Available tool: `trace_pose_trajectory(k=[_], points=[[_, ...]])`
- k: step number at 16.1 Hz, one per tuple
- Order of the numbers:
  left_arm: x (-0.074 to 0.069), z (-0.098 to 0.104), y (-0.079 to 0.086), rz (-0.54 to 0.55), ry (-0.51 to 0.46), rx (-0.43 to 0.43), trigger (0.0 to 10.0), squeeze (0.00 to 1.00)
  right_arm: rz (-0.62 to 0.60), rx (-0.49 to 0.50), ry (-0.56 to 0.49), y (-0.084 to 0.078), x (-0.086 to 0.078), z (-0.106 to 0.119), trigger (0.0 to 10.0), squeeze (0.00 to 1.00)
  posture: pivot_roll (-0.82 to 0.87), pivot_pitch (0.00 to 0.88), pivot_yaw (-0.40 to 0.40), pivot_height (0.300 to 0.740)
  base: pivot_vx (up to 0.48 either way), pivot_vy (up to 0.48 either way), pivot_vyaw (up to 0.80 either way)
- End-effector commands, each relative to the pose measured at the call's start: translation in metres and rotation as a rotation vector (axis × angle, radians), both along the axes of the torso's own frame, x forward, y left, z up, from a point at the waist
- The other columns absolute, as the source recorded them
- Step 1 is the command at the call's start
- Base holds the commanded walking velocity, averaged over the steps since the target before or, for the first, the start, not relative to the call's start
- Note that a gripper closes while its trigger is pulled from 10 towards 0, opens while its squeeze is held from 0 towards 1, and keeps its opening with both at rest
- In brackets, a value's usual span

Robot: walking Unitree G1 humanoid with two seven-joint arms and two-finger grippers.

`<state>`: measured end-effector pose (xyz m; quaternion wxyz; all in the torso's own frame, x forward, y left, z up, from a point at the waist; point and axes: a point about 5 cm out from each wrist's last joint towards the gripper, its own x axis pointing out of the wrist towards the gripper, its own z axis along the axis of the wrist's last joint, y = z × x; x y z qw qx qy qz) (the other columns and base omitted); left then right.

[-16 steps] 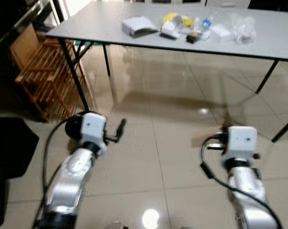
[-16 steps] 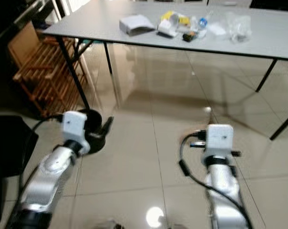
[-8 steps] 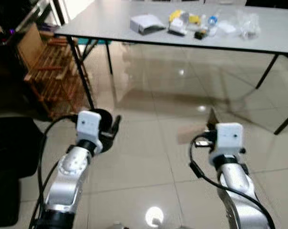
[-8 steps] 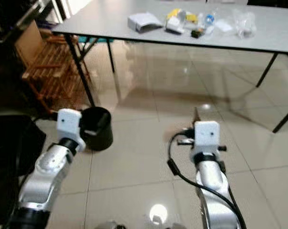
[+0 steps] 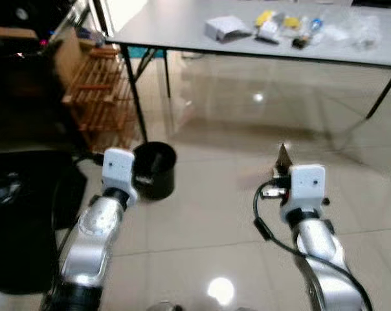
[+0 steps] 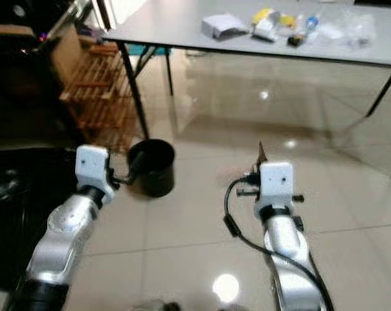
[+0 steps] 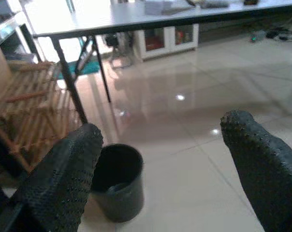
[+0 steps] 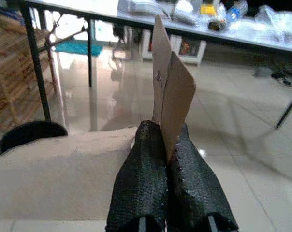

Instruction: Picking trash to rubbish bin

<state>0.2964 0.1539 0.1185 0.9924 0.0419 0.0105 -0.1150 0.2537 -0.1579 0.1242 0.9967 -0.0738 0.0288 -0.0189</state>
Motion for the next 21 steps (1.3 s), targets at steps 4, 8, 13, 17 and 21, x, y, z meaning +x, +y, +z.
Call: trace_pose_trajectory(k=[4, 8, 13, 17, 21], points=[[0.002, 0.0002, 0.0026, 0.008, 0.002, 0.028, 10.0, 0.0, 0.003, 0.007, -0.012, 0.0014, 0.0009, 0.0027, 10.0, 0.0, -0.02, 0.093, 0.038, 0.74, 0.0, 0.48, 0.0], [0.0038, -0.0002, -0.0001, 0.005, 0.002, 0.03, 10.0, 0.0, 0.011, 0.003, -0.016, 0.0029, 0.0007, 0.0036, 10.0, 0.0, -0.02, 0.093, 0.038, 0.74, 0.0, 0.48, 0.0], [0.0051, -0.0006, -0.0009, 0.005, 0.001, 0.032, 10.0, 0.0, 0.017, 0.0, -0.017, 0.0038, 0.0019, 0.0035, 10.0, 0.0, -0.02, 0.088, 0.035, 0.74, 0.0, 0.48, 0.0], [0.0056, -0.0005, -0.0012, 0.006, -0.002, 0.032, 10.0, 0.0, 0.021, -0.001, -0.019, 0.0046, 0.0027, 0.0036, 10.0, 0.0, -0.02, 0.087, 0.035, 0.74, 0.0, 0.48, 0.0], [0.0062, -0.0006, -0.0015, 0.007, -0.001, 0.037, 10.0, 0.0, 0.026, 0.002, -0.016, 0.0078, 0.0025, 0.0023, 10.0, 0.0, -0.02, 0.087, 0.038, 0.74, 0.0, 0.455, 0.0]])
